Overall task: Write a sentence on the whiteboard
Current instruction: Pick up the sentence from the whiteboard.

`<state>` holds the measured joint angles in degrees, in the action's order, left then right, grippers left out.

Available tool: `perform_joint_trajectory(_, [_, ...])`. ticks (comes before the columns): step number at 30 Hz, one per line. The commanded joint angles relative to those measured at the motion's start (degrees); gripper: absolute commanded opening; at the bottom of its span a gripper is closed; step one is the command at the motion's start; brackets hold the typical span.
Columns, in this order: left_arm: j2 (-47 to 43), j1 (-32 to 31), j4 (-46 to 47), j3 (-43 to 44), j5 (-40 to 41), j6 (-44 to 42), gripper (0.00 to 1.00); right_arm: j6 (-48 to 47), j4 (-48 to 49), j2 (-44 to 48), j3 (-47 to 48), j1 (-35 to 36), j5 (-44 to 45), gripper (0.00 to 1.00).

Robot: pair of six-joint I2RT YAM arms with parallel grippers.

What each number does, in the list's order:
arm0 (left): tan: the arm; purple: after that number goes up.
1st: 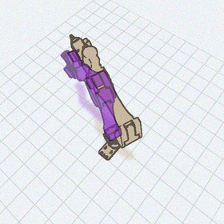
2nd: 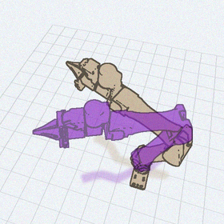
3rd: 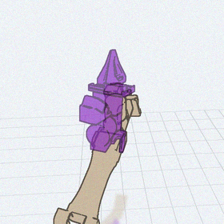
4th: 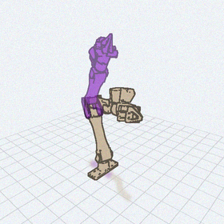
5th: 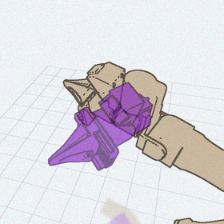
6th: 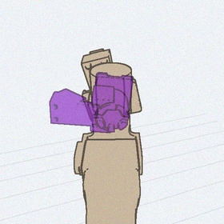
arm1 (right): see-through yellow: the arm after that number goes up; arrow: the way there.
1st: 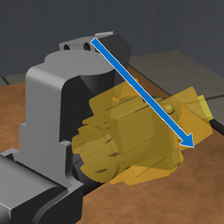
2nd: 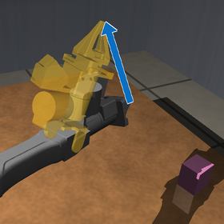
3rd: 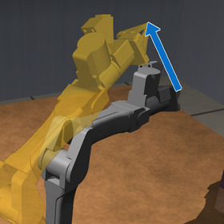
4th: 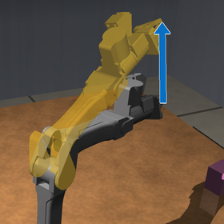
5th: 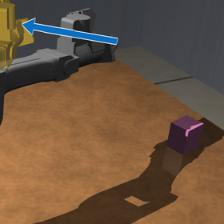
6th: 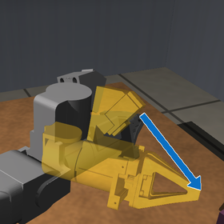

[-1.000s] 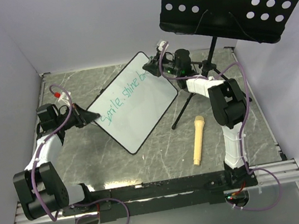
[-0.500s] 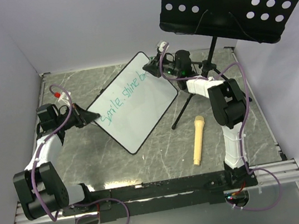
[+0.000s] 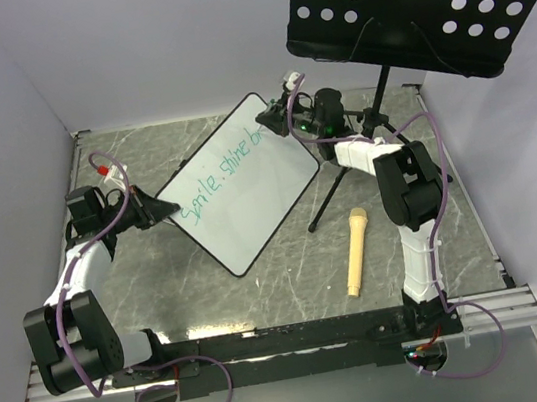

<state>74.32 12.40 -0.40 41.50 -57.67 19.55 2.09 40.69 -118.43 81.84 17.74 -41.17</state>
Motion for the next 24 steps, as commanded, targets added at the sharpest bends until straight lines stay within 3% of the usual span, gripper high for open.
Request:
perform_joint_trajectory(1, [0.65,-0.36,-0.04,-0.45,11.79,-13.40,0.01,0.02,2.12,1.10,3.67,-0.42,1.08,0.00])
perform_joint_trajectory(11, [0.56,-0.27,-0.04,-0.54,11.79,-13.31,0.01,-1.03,-0.61,-1.54,7.19,-0.51,2.06,0.00])
perform_joint_trajectory(24, [0.73,-0.28,-0.04,-0.36,11.79,-13.22,0.01,-1.39,1.14,0.39,1.84,-0.51,-0.67,0.00])
